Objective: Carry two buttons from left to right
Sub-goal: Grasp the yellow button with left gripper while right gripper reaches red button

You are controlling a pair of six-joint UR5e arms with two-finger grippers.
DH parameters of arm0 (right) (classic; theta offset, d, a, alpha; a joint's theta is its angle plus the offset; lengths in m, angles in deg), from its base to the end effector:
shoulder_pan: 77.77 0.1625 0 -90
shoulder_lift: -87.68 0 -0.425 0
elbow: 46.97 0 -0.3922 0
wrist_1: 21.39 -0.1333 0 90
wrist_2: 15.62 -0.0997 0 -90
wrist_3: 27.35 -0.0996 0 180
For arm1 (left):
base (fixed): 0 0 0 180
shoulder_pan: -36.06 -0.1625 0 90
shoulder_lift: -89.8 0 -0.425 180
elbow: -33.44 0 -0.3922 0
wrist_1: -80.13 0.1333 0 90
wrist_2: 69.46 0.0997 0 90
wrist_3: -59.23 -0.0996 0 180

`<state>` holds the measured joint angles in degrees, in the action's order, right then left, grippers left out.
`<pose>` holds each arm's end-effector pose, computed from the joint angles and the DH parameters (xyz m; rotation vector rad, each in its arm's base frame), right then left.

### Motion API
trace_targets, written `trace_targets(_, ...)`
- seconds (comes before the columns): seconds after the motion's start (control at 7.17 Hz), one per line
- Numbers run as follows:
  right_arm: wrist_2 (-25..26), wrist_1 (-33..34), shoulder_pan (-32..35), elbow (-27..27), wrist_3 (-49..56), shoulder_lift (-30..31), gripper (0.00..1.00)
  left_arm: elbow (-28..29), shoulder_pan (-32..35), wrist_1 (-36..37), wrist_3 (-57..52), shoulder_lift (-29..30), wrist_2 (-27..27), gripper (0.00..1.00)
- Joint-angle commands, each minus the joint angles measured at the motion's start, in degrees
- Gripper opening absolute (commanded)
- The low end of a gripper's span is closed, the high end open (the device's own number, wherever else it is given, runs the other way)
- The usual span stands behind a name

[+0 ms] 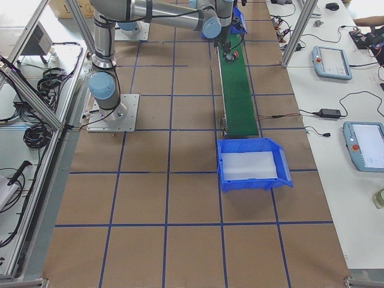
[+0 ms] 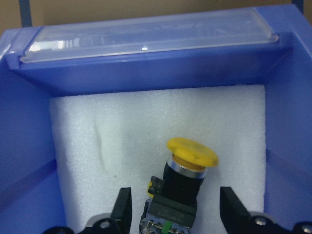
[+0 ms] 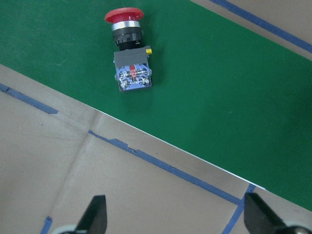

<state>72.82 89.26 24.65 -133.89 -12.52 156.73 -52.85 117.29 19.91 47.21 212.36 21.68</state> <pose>0.2683 -0.5857 0.3444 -0.7347 3.0266 -0.0764 -0.0271 -0.6857 0.2335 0.0882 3.1178 -0.0193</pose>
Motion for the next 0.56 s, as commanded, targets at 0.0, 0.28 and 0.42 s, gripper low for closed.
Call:
trace_targets(0.0, 0.16, -0.09, 2.08, 5.07, -0.15, -6.45, 0.99, 0.07, -0.11, 0.01, -0.28, 1.09, -0.17, 0.69)
trace_targets(0.28, 0.51, 0.09, 2.35, 5.09, 0.11, -8.05, 0.99, 0.16, -0.28, 0.19, -0.28, 1.28, -0.17, 0.69)
trace_targets(0.42, 0.6, 0.79, 2.26, 5.17, 0.02, -9.36, 0.99, 0.16, -0.28, 0.19, 0.06, 1.36, -0.17, 0.69)
